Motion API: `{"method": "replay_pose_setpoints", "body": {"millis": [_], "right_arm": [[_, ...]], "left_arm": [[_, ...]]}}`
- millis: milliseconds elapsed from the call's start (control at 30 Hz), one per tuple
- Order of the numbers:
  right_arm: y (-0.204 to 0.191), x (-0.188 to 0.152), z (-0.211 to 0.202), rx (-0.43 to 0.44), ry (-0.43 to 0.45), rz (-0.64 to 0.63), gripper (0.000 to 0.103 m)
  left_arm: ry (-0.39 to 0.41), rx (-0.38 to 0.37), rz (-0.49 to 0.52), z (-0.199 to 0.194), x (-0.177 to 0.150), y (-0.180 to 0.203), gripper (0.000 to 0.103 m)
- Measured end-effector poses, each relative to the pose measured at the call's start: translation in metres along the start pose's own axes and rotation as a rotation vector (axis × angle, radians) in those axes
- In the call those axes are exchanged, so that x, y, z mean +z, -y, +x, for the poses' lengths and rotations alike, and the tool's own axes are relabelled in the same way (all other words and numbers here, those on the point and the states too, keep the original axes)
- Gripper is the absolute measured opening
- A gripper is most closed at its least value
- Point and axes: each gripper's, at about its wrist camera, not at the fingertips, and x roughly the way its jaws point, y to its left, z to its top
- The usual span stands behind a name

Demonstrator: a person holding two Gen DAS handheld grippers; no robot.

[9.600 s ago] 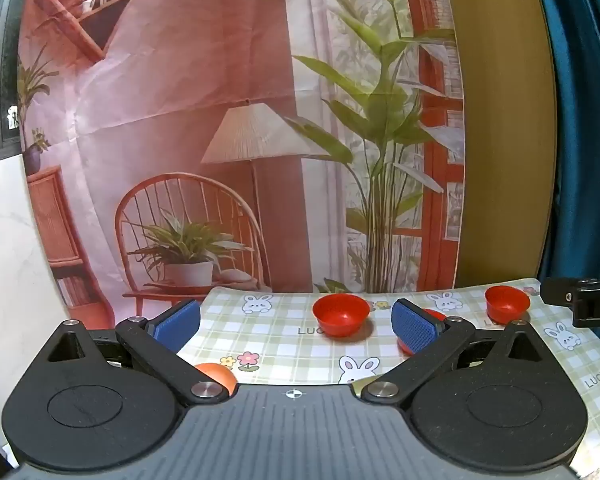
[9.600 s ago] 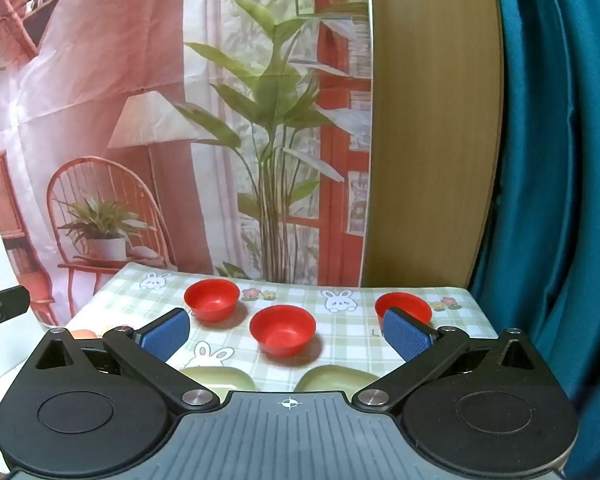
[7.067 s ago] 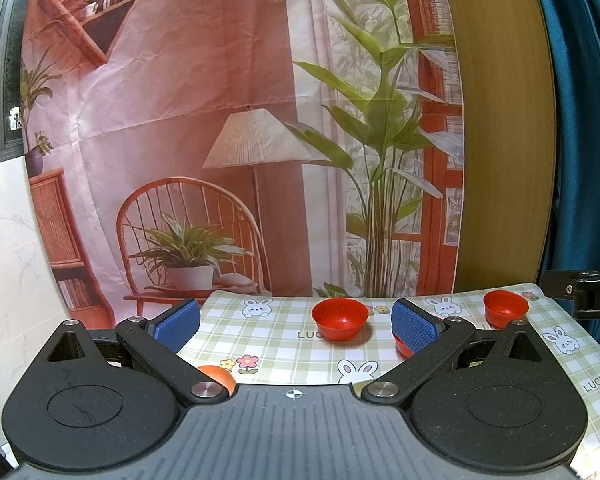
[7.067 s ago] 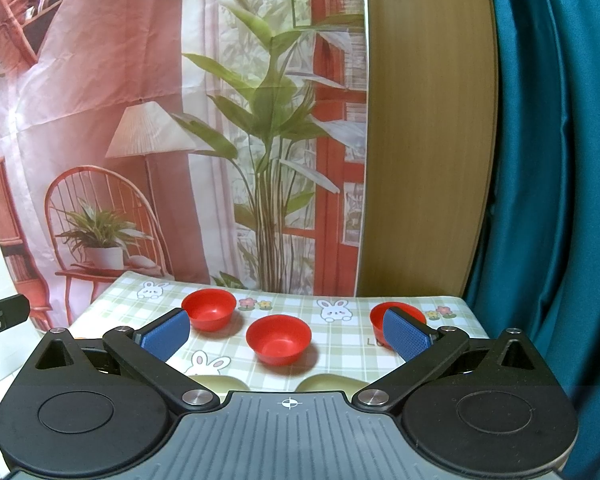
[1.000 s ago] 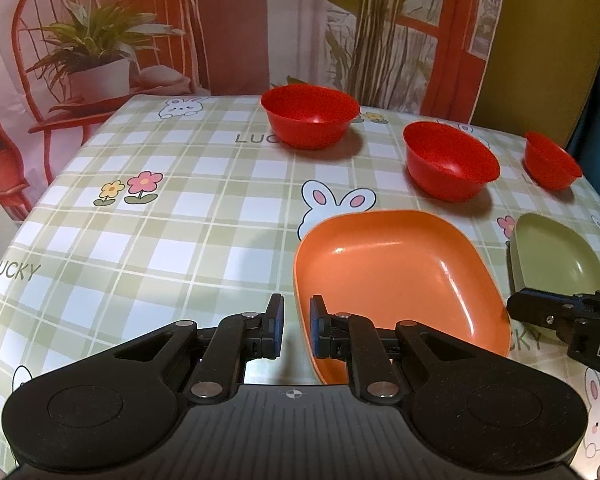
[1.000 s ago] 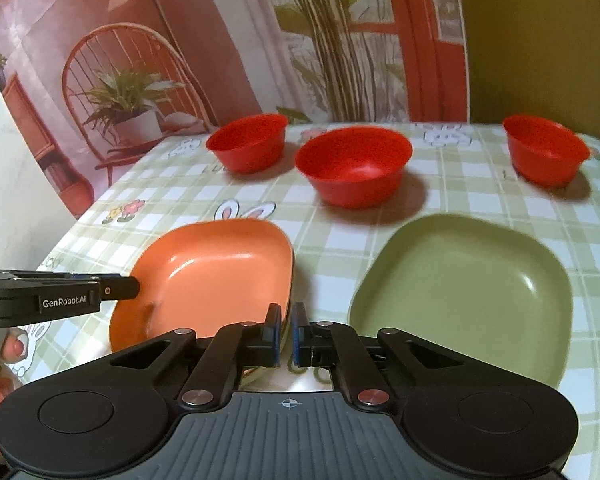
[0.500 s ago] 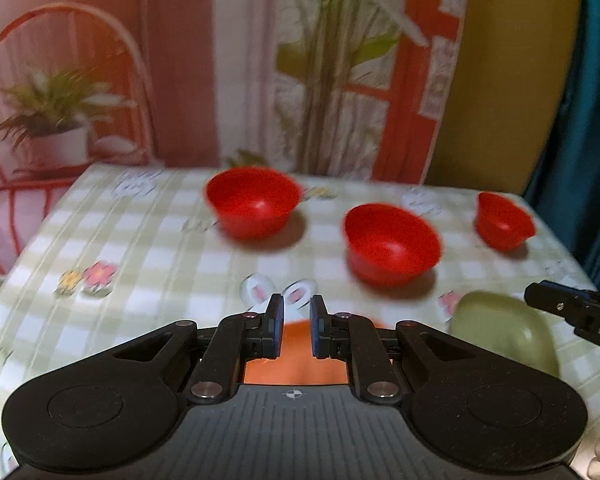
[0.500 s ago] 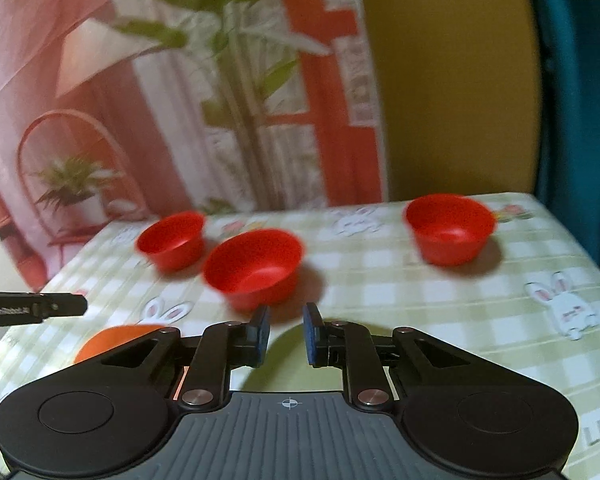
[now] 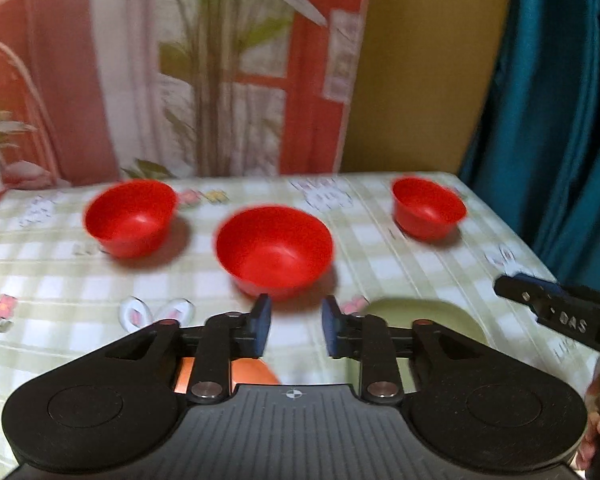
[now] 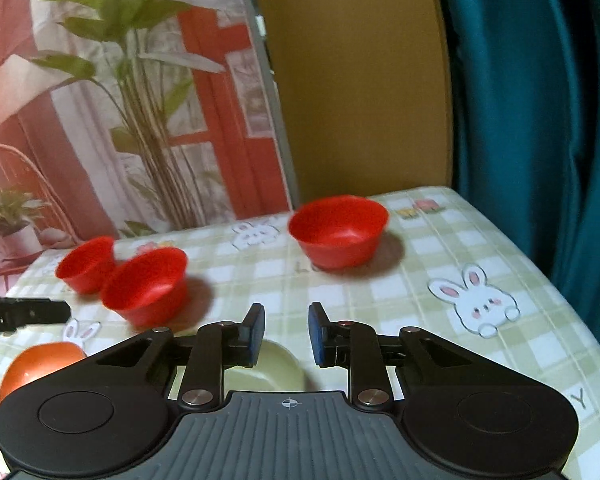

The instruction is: Organize plates and bowls

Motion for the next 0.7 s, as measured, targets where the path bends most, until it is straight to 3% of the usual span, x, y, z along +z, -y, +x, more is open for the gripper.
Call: {"method": "replay_pose_setpoints", "body": {"millis": [233,700], "right_arm": [[0.007,-0.019,0.013,0.009,-0.063,0.041,0.023],[0.012,-0.039,0.019,0.033,-0.145,0.084,0.023]], "left_arm": [[-0.109,-0.027,0.031,0.026,-0.026,0.017,0.031],[-0.216,-0.024,0.067,0.05,-0.046,0.033,0.031]]}}
